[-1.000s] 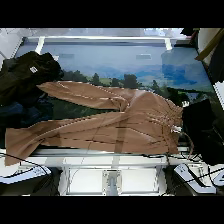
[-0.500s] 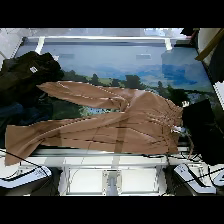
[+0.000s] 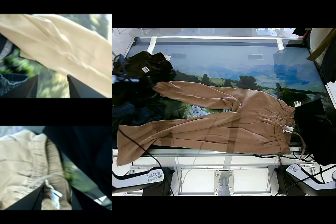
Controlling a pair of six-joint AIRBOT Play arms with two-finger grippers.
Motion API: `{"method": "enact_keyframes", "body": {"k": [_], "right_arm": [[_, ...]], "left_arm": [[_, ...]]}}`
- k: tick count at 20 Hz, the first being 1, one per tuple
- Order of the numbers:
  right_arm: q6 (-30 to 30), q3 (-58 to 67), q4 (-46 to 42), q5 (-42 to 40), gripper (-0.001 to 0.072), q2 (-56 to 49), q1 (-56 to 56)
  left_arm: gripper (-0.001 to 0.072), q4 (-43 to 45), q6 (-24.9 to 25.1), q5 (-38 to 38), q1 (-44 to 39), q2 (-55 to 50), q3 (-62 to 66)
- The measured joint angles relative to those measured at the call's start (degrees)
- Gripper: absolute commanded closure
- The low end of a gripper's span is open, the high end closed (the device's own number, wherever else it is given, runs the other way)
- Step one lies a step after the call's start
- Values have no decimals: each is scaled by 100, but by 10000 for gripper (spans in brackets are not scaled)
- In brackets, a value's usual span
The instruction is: Fold the clothes and pants, and hang the long-sleeved shirts on hangers.
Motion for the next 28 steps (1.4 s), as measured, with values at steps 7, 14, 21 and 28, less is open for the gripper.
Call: {"method": "enact_keyframes", "body": {"k": [7,14,21,28], "right_arm": [[-413,66,442,-398,223,-778,846],[-470,109,509,-468,187,-920,1180],[-398,111,518,-396,188,-933,1228],[-369,111,531,-382,189,-935,1228]], "left_arm": [[262,629,-1878,837,-387,-857,9],[261,743,-2371,1604,-391,-1443,11],[261,820,-2439,2188,-278,-1602,15],[287,555,-2566,2599,-293,-1895,15]]}}
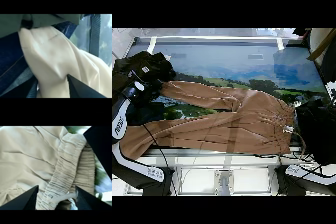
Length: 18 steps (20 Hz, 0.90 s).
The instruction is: Fold the clothes and pants, and hang the long-sleeved shirts on hangers.
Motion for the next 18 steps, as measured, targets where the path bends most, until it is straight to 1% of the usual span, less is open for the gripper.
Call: {"method": "enact_keyframes", "body": {"k": [1,2,3,6,10,14,18], "right_arm": [[2,0,4,0,190,2,0],[2,0,4,2,190,0,2],[2,0,4,4,191,2,0],[33,0,4,4,193,0,2],[101,0,-4,-72,211,-37,0],[129,2,-11,-326,210,-378,66],[9,13,76,-852,211,-951,378]], "left_arm": [[454,-35,0,52,0,-26,0],[678,-63,-4,105,0,-42,9],[695,-85,-7,136,0,-55,31],[695,-125,-15,184,0,-24,118],[695,-133,-2,205,11,262,175],[695,-131,24,223,11,664,192],[695,-129,39,186,7,894,192]]}}
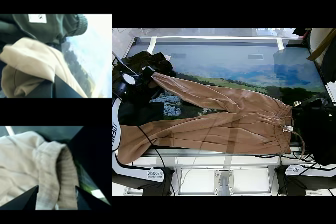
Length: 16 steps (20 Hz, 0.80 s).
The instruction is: Fold the clothes and pants, and hang the long-sleeved shirts on hangers.
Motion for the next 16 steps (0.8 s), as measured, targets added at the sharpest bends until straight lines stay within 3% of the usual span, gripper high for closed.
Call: {"method": "enact_keyframes", "body": {"k": [6,7,8,13,14,15,16], "right_arm": [[-503,282,334,-400,213,-535,492],[-544,374,345,-439,268,-566,529],[-568,448,369,-466,279,-590,555],[-623,601,358,-323,279,-793,612],[-625,614,363,-236,348,-876,619],[-629,623,378,-168,556,-955,621],[-640,627,409,-125,674,-1027,623]], "left_arm": [[695,4,2,-269,-2,81,0],[696,7,4,-299,-2,83,0],[695,9,2,-326,-2,87,0],[695,7,2,-358,-7,92,0],[695,9,2,-363,-7,92,0],[695,9,2,-367,-7,92,0],[695,7,4,-369,-7,92,0]]}}
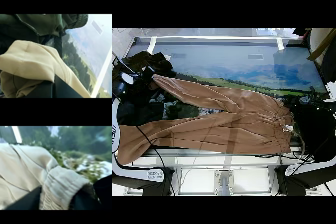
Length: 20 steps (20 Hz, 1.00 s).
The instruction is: Fold the clothes and pants, and hang the long-sleeved shirts on hangers.
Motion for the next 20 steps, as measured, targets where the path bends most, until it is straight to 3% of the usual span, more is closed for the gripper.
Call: {"method": "enact_keyframes", "body": {"k": [4,10,14,20], "right_arm": [[-15,323,81,234,681,-129,0],[396,1692,92,446,682,-170,2],[839,2328,-50,129,681,-195,26],[1252,2535,-295,-192,681,-520,345]], "left_arm": [[695,39,337,-7,4,120,0],[695,144,1985,-17,7,881,0],[695,295,2776,-52,9,1307,0],[696,431,3248,-236,-13,1268,-415]]}}
